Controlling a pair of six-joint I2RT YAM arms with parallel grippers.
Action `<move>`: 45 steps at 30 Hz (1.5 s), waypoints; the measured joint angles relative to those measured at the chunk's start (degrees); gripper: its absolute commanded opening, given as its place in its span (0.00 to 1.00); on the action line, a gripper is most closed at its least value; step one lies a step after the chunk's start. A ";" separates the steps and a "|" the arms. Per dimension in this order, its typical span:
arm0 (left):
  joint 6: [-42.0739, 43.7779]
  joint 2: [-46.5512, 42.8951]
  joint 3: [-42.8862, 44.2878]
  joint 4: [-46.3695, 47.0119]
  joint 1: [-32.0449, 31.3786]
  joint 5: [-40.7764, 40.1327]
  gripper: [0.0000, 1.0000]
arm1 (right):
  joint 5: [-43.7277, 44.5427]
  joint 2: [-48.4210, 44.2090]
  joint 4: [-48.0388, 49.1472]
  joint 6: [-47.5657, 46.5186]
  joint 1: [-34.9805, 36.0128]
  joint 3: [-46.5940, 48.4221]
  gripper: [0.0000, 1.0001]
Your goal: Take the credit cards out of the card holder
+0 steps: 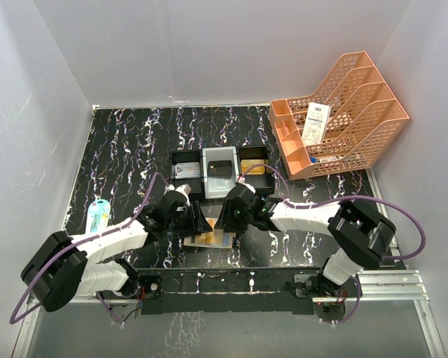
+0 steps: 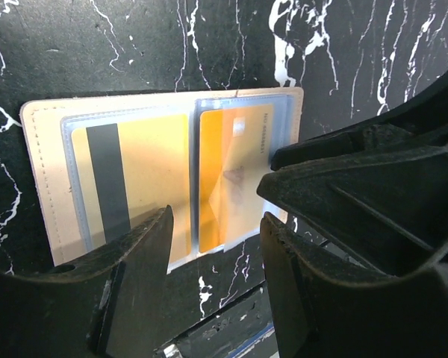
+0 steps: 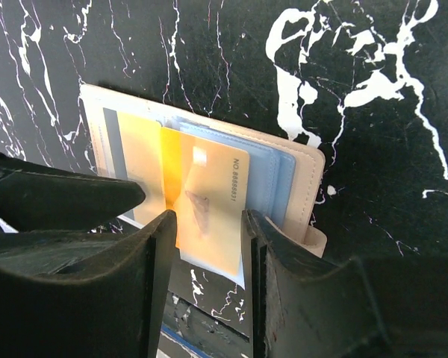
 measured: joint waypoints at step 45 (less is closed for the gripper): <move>-7.21 -0.17 -6.67 12.85 -0.02 2.58 0.00 | -2.78 -0.28 8.41 1.81 -1.88 -4.59 0.39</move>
